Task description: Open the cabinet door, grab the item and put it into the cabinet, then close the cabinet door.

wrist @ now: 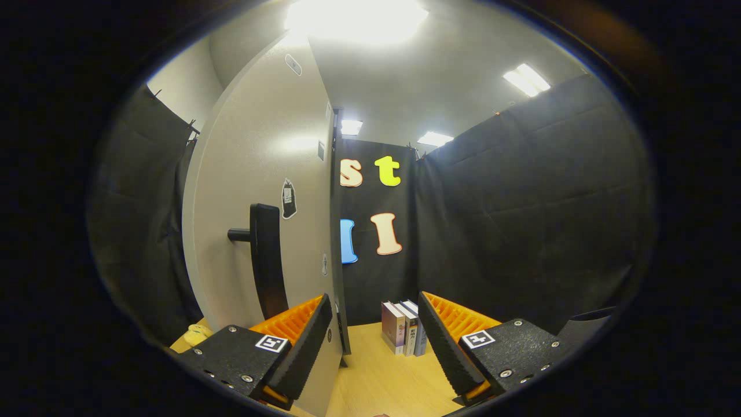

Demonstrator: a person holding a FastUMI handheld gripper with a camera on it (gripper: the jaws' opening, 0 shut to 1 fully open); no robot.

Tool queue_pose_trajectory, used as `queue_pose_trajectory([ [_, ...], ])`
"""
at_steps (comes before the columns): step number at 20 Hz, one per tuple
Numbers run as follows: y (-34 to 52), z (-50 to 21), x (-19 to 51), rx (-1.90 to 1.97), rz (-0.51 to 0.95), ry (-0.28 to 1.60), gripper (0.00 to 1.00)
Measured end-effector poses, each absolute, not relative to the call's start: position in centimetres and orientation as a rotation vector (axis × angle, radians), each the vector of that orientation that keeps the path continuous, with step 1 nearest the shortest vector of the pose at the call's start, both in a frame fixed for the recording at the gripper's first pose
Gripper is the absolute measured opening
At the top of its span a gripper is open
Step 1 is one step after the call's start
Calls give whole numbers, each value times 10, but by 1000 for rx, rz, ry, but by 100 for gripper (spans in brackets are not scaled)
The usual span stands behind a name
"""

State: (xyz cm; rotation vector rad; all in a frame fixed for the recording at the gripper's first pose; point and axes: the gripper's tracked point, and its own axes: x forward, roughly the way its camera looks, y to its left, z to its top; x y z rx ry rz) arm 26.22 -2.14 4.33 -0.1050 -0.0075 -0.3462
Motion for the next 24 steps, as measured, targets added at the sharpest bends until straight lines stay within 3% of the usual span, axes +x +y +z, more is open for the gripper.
queue_pose_trajectory([
  [24, 96, 32, 337, -38, -94, 6, 94],
])
